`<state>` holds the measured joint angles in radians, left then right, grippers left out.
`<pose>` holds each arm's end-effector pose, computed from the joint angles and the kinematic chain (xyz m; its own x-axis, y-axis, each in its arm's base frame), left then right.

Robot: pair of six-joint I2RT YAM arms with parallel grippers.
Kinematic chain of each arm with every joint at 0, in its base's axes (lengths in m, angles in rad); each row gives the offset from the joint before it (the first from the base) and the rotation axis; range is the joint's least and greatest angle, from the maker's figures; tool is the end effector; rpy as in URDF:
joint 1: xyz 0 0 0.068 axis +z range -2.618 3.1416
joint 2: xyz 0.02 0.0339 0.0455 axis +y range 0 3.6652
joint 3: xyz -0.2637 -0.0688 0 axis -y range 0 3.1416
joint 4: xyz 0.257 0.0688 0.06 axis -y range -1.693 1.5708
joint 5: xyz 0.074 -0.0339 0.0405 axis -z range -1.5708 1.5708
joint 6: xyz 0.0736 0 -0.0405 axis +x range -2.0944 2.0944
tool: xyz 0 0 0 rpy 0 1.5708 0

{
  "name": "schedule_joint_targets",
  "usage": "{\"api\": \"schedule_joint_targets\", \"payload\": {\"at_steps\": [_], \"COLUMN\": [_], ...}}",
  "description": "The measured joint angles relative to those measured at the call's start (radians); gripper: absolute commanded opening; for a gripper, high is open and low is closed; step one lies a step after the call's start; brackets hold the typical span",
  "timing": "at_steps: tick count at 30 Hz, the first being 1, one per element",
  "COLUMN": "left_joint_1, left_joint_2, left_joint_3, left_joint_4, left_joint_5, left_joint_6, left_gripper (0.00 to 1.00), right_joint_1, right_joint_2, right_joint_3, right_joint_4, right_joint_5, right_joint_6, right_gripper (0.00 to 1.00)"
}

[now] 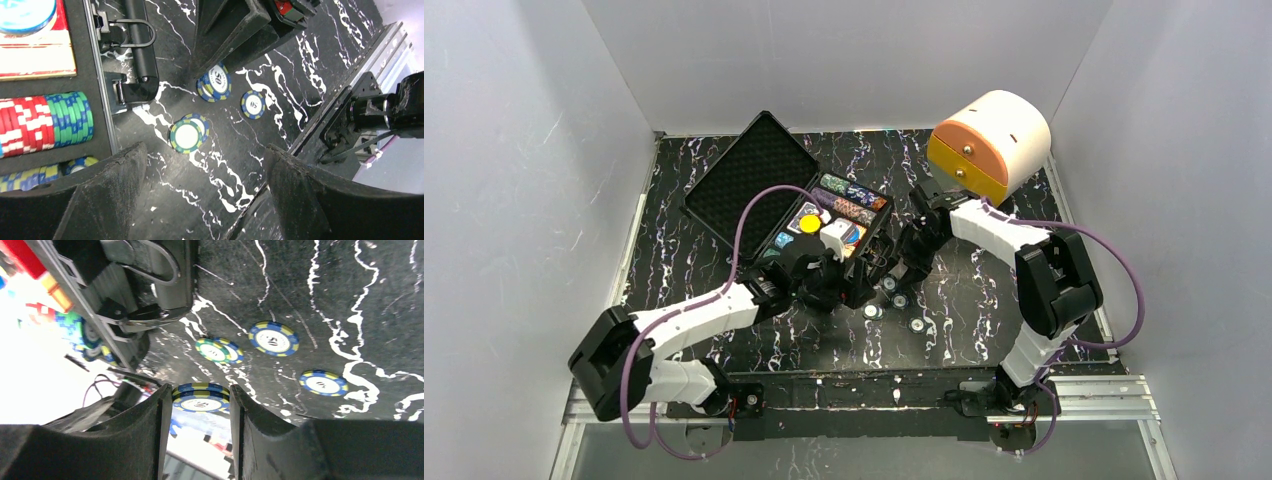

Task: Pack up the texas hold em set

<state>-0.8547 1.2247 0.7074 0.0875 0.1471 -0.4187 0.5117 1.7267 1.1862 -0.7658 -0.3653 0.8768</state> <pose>0.2000 -0.2463 0.2254 -0.5889 0.0640 -0.8057 0.6505 0.6292 -0.4254 0.2919 0.1941 0.1554 -0.9525 0.2886 0.0978 0.3023 0.8550 0.4215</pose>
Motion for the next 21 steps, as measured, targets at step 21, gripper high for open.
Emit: {"api": "schedule_joint_targets", "payload": {"at_steps": [21], "left_joint_1": [0.008], "left_joint_2": [0.182], "left_joint_3": [0.035], "left_joint_4": [0.241], "left_joint_5": [-0.092], "left_joint_6": [-0.395], "left_gripper": [0.55], "right_joint_1": [-0.035], "right_joint_2": [-0.117], "right_joint_3": [-0.035], "right_joint_4": [0.143], "right_joint_5": [-0.182], "right_joint_6": [0.302], "right_gripper": [0.31]}}
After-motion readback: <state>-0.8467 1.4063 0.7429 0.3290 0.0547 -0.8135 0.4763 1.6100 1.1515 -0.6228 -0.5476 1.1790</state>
